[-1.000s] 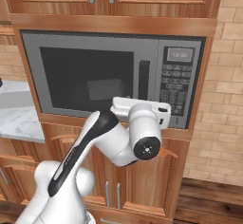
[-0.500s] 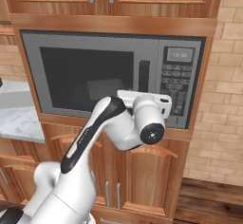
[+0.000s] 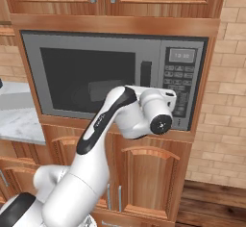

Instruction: Open the microwave door.

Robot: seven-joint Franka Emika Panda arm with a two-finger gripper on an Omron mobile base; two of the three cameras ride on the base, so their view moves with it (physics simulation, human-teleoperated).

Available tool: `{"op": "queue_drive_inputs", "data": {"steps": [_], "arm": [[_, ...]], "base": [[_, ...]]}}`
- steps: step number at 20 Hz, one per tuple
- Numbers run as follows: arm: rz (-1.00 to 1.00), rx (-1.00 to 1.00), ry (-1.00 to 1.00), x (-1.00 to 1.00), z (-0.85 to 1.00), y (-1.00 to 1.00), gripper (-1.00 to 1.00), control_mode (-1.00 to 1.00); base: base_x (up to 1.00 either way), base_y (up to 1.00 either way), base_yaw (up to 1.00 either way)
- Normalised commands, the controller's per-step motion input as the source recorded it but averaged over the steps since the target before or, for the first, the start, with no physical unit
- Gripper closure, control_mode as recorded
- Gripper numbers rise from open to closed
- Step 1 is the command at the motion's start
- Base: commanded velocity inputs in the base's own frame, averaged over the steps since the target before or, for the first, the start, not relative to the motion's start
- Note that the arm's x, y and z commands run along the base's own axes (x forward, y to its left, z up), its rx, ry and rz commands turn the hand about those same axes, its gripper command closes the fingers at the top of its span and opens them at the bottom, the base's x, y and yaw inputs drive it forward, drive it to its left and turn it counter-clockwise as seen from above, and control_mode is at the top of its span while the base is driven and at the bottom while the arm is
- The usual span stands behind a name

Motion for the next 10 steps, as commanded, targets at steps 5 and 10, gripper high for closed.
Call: {"op": "queue_drive_inputs", "data": {"steps": [5, 10], "arm": [[0.05, 0.00, 0.00, 0.43, 0.00, 0.00, -1.00, -1.00], [0.02, 0.00, 0.00, 0.21, 0.00, 0.00, 1.00, -1.00]], "base": [[0.00, 0.00, 0.00], [0.00, 0.00, 0.00]]}}
